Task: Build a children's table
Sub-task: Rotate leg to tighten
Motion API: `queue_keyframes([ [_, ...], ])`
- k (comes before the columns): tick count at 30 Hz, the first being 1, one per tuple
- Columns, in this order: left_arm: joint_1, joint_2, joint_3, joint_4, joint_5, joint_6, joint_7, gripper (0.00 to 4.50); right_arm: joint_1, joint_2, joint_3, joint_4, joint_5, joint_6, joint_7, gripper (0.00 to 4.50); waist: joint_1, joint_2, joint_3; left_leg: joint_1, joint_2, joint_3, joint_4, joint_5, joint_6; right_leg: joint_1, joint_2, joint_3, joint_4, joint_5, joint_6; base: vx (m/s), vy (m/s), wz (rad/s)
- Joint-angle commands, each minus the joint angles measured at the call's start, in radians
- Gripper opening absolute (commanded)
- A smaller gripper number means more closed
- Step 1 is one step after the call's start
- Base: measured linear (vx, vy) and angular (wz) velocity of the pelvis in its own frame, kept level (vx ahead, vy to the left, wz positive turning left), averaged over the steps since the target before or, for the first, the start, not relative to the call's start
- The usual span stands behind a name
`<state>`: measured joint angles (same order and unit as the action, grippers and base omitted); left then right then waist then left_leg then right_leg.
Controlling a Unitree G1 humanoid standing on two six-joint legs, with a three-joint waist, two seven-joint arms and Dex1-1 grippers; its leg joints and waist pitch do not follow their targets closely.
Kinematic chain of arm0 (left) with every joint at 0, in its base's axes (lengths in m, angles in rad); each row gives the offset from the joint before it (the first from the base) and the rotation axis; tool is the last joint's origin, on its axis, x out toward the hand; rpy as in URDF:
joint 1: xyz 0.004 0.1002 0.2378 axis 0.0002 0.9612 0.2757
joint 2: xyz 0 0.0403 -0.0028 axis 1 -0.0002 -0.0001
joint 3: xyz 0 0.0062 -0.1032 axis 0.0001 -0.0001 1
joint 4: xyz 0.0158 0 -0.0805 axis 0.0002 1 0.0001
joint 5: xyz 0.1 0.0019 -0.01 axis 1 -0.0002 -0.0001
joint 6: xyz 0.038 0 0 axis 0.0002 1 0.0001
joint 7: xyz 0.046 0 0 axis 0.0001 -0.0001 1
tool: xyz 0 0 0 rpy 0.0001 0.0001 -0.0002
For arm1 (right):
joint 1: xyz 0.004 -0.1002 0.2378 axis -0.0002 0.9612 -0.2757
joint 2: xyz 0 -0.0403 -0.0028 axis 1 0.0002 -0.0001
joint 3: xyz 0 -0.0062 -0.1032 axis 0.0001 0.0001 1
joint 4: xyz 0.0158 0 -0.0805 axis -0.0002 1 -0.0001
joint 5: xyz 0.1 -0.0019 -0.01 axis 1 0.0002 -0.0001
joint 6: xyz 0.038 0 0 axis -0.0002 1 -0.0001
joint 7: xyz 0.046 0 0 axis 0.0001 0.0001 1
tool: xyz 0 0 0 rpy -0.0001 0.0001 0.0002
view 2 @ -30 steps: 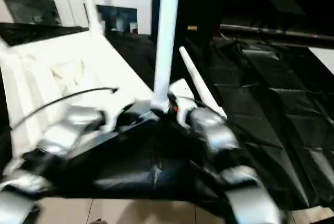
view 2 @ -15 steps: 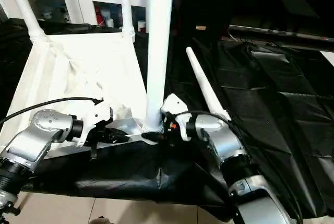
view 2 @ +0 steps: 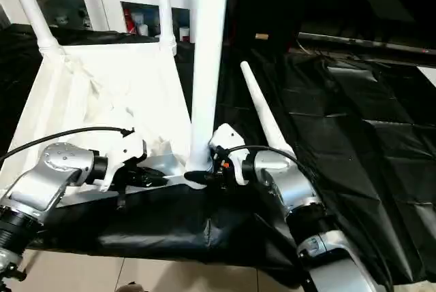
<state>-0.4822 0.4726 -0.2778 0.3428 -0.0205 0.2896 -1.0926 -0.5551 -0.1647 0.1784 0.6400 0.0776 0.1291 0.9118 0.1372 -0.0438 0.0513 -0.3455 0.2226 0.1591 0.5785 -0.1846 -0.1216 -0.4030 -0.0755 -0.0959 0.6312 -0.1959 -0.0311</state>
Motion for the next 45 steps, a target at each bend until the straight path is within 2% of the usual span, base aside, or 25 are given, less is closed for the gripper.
queue_keyframes([
  [1,-0.02,-0.043,-0.003,0.028,0.03,0.023,0.091,0.0,-0.019,0.03,-0.011,0.06,-0.018,0.027,-0.121,2.72,-0.003,0.013,-0.058,-0.001,0.009,0.006,-0.071,-0.188,-0.008,0.059,-0.071,0.058,-0.081,-0.212,-0.167,0.0,0.0,0.0],
  [2,-0.043,-0.098,0.007,0.07,0.054,0.054,0.198,0.0,-0.035,0.077,-0.035,0.116,-0.027,0.037,-0.249,2.72,-0.005,0.013,-0.058,0.0,0.01,0.005,-0.073,-0.197,-0.016,0.058,-0.073,0.059,-0.085,-0.25,-0.151,0.0,0.0,0.0],
  [3,-0.054,-0.126,0.012,0.089,0.063,0.073,0.247,0.0,-0.044,0.104,-0.05,0.142,-0.028,0.042,-0.315,2.72,-0.012,0.01,-0.051,0.003,0.009,0.007,-0.076,-0.225,-0.024,0.052,-0.071,0.06,-0.092,-0.309,-0.138,0.0,0.0,0.0],
  [4,-0.062,-0.146,0.015,0.1,0.067,0.086,0.28,0.0,-0.052,0.122,-0.062,0.159,-0.026,0.048,-0.362,2.72,-0.014,0.011,-0.051,0.006,0.008,0.005,-0.076,-0.244,-0.03,0.051,-0.071,0.059,-0.095,-0.345,-0.132,0.0,0.0,0.0],
  [6,-0.087,-0.213,0.022,0.127,0.073,0.125,0.361,0.0,-0.085,0.185,-0.107,0.218,-0.014,0.065,-0.522,2.72,-0.017,0.009,-0.053,0.007,0.006,0.001,-0.077,-0.262,-0.035,0.053,-0.078,0.056,-0.107,-0.434,-0.093,0.0,0.0,0.0],
  [8,-0.105,-0.264,0.019,0.14,0.077,0.144,0.413,0.0,-0.113,0.229,-0.119,0.259,-0.015,0.065,-0.603,2.72,-0.024,0.008,-0.054,0.006,0.005,0.001,-0.077,-0.258,-0.03,0.049,-0.075,0.057,-0.106,-0.426,-0.084,0.0,0.0,0.0],
  [10,-0.116,-0.302,0.011,0.149,0.087,0.155,0.445,0.0,-0.136,0.264,-0.11,0.286,-0.025,0.04,-0.611,2.72,-0.021,0.009,-0.056,0.007,0.004,0.003,-0.075,-0.245,-0.023,0.047,-0.073,0.058,-0.106,-0.391,-0.083,0.0,0.0,0.0],
  [12,-0.121,-0.32,-0.007,0.153,0.102,0.147,0.45,0.0,-0.15,0.287,-0.103,0.288,-0.023,0.019,-0.572,2.72,-0.022,0.007,-0.059,0.0,0.005,0.004,-0.075,-0.214,-0.015,0.052,-0.07,0.059,-0.097,-0.311,-0.095,0.0,0.0,0.0],
  [13,-0.121,-0.321,-0.009,0.154,0.104,0.145,0.449,0.0,-0.153,0.29,-0.107,0.29,-0.019,0.016,-0.568,3.07,-0.02,0.008,-0.06,-0.001,0.006,0.004,-0.074,-0.205,-0.013,0.054,-0.07,0.059,-0.094,-0.286,-0.1,0.0,0.0,0.0],
  [15,-0.12,-0.321,-0.01,0.152,0.106,0.144,0.448,0.0,-0.161,0.291,-0.118,0.296,-0.01,0.01,-0.554,3.42,-0.022,0.008,-0.06,-0.002,0.006,0.004,-0.074,-0.194,-0.008,0.054,-0.068,0.059,-0.088,-0.236,-0.117,0.0,0.0,0.0],
  [18,-0.105,-0.283,-0.008,0.137,0.1,0.116,0.41,0.0,-0.171,0.251,-0.106,0.295,-0.026,-0.011,-0.514,3.65,-0.022,0.008,-0.057,0.0,0.006,0.006,-0.076,-0.222,-0.001,0.054,-0.07,0.059,-0.092,-0.261,-0.126,0.0,0.0,0.0],
  [19,-0.101,-0.272,-0.01,0.132,0.098,0.095,0.392,0.0,-0.17,0.238,-0.103,0.292,-0.029,-0.014,-0.502,3.65,-0.021,0.005,-0.058,0.0,0.006,0.006,-0.076,-0.223,0.002,0.055,-0.071,0.06,-0.094,-0.271,-0.123,0.0,0.0,0.0],
  [22,-0.091,-0.242,-0.01,0.122,0.093,0.086,0.351,0.0,-0.162,0.198,-0.09,0.277,-0.033,-0.026,-0.427,3.65,-0.021,0.007,-0.058,0.0,0.007,0.007,-0.075,-0.215,0.007,0.054,-0.071,0.06,-0.093,-0.269,-0.125,0.0,0.0,0.0],
  [25,-0.077,-0.2,-0.016,0.107,0.092,0.075,0.288,0.0,-0.14,0.145,-0.067,0.239,-0.04,-0.041,-0.316,3.65,-0.022,0.001,-0.058,-0.002,0.007,0.008,-0.075,-0.205,0.018,0.056,-0.07,0.06,-0.093,-0.265,-0.126,0.0,0.0,0.0],
  [28,-0.057,-0.148,-0.023,0.087,0.077,0.046,0.201,0.0,-0.109,0.084,-0.047,0.171,-0.026,-0.025,-0.175,3.65,-0.021,0.002,-0.059,-0.001,0.01,0.008,-0.074,-0.186,0.027,0.058,-0.07,0.061,-0.088,-0.229,-0.135,0.0,0.0,0.0],
  [30,-0.046,-0.121,-0.027,0.075,0.065,0.029,0.16,0.0,-0.094,0.055,-0.033,0.136,-0.021,-0.016,-0.111,3.65,-0.021,0.004,-0.061,-0.005,0.009,0.008,-0.072,-0.153,0.034,0.061,-0.069,0.061,-0.079,-0.167,-0.156,0.0,0.0,0.0],
  [34,-0.017,-0.071,-0.033,0.032,0.023,-0.001,0.048,0.0,-0.073,0.002,-0.008,0.072,-0.007,-0.005,-0.003,3.65,-0.02,0.003,-0.062,-0.002,0.009,0.012,-0.068,-0.129,0.049,0.06,-0.067,0.061,-0.074,-0.105,-0.185,0.0,0.0,0.0],
  [38,0.019,-0.019,-0.036,-0.05,-0.038,0.007,-0.087,0.0,-0.051,-0.045,0.033,0.01,-0.022,0.002,0.093,3.65,-0.019,0.005,-0.061,-0.002,0.012,0.012,-0.069,-0.131,0.049,0.061,-0.067,0.06,-0.071,-0.105,-0.194,0.0,0.0,0.0],
  [40,0.022,-0.01,-0.038,-0.058,-0.041,0.008,-0.097,0.0,-0.048,-0.049,0.04,0.006,-0.03,-0.002,0.102,3.65,-0.016,0.005,-0.06,0.005,0.014,0.015,-0.069,-0.145,0.047,0.054,-0.065,0.061,-0.073,-0.115,-0.2,0.0,0.0,0.0],
  [42,0.024,-0.002,-0.039,-0.06,-0.045,0.008,-0.108,0.0,-0.046,-0.05,0.042,0.002,-0.028,0.001,0.111,3.65,-0.01,0.003,-0.058,0.002,0.014,0.014,-0.072,-0.158,0.036,0.057,-0.069,0.061,-0.076,-0.152,-0.188,0.0,0.0,0.0],
  [45,0.025,0.002,-0.038,-0.06,-0.046,0.005,-0.112,0.0,-0.045,-0.049,0.043,0.0,-0.027,0.003,0.12,3.65,-0.009,0.002,-0.06,0.001,0.013,0.013,-0.071,-0.154,0.029,0.058,-0.069,0.062,-0.075,-0.151,-0.182,0.0,0.0,0.0],
])
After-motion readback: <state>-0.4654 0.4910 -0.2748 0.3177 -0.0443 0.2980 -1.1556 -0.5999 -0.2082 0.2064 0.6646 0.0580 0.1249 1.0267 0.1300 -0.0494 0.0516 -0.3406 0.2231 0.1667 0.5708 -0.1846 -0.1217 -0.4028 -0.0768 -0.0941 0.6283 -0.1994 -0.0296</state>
